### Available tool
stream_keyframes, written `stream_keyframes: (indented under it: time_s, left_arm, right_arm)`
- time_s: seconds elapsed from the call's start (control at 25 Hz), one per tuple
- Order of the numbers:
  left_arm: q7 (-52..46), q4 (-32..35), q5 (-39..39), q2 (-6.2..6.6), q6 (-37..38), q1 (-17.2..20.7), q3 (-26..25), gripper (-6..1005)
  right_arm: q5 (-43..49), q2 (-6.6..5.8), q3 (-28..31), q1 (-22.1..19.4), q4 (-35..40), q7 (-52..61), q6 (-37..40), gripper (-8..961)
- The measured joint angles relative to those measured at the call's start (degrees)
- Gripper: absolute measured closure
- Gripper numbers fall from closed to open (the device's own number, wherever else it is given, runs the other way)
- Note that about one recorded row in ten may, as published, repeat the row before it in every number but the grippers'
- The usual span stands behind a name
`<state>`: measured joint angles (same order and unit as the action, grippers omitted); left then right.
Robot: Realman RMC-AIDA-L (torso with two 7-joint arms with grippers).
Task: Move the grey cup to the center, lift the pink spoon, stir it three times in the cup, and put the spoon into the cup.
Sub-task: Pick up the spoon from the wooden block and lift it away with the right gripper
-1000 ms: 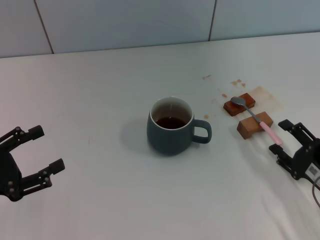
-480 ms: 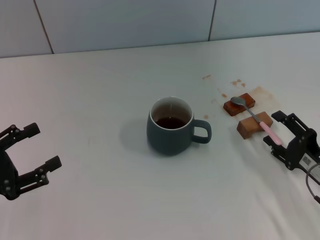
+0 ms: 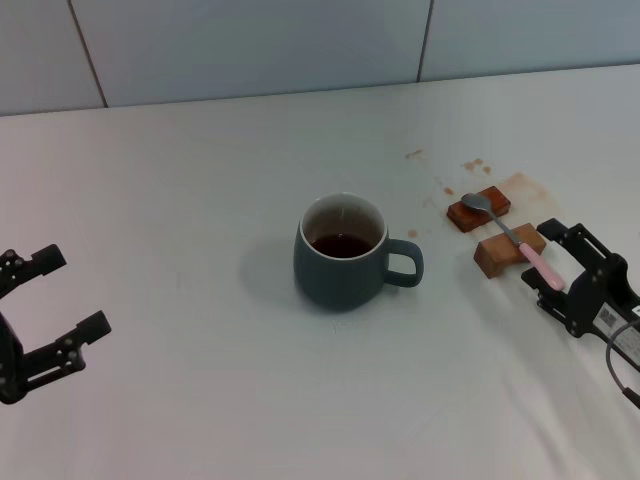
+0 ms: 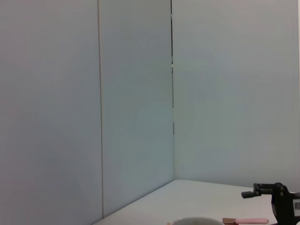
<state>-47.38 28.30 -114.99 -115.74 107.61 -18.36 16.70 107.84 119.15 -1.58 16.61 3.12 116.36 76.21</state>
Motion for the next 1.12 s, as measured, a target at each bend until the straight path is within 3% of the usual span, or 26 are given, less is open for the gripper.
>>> stream_keyframes:
  time_s: [0.88, 1.12]
  left_arm:
    - [0.01, -0.01, 2.09, -0.08, 2.57, 1.14, 0.00, 139]
    - [0.01, -0.01, 2.89, -0.12, 3.03, 1.51, 0.00, 139]
  right_arm:
    - [-0.23, 0.03, 0.22, -0.30, -0.22, -0.79, -0.64, 323]
    - [-0.25, 0.05, 0.06, -0.16, -0.25, -1.57, -1.79, 567]
